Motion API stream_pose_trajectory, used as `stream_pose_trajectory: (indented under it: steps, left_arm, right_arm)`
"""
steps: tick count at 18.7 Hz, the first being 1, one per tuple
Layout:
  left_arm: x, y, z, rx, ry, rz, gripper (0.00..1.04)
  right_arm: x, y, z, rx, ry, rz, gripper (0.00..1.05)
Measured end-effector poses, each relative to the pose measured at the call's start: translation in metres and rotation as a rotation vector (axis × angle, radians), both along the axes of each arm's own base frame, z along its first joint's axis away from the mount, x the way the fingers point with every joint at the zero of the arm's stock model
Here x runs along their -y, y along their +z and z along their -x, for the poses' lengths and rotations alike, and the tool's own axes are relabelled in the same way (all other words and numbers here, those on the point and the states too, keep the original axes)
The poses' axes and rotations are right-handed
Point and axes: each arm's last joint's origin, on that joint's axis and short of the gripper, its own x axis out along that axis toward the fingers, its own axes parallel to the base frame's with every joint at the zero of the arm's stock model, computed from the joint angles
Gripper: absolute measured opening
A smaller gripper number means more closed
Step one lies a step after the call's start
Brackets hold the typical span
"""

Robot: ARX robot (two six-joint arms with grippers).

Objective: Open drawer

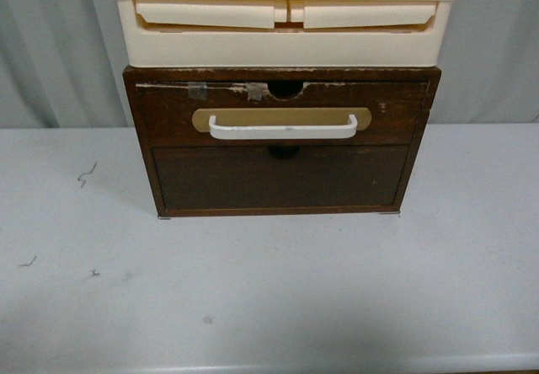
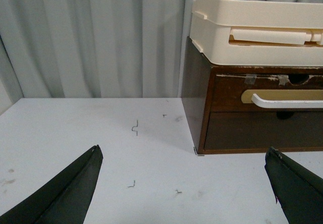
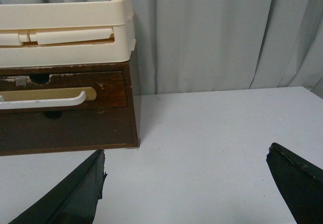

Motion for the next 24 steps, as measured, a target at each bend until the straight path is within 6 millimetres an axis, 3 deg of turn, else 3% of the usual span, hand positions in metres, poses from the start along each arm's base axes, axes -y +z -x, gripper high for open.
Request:
stream_pose_trajectory:
  steps: [15,16,17,18,19,21,24]
  left_arm:
    - [0.000,0.000,0.000,-0.002,0.000,0.000,0.98]
    - [0.001,-0.001,0.001,-0.225,0.070,0.025,0.98]
    - [0.003,0.007,-0.008,-0.452,0.134,0.053,0.98]
    - [0.004,0.014,-0.019,-0.504,0.145,0.096,0.98]
    - [0.005,0.022,-0.029,-0.510,0.137,0.157,0.98]
    - [0.018,0.035,-0.076,-0.519,0.013,0.390,0.98]
    - [0.042,0.026,-0.130,-0.562,-0.126,0.613,0.98]
  right_arm:
    - [0.000,0.000,0.000,0.000,0.000,0.000,0.98]
    - [0.000,-0.002,0.000,-0.080,-0.010,0.009,0.98]
    - [0.000,0.000,-0.003,-0.323,-0.013,0.029,0.98]
    - [0.000,0.005,-0.008,-0.443,0.002,0.022,0.98]
    - [0.002,0.011,-0.016,-0.474,-0.001,-0.013,0.98]
    - [0.004,0.029,-0.054,-0.488,0.053,-0.232,0.98]
    - [-0.010,0.021,-0.104,-0.542,0.198,-0.507,0.98]
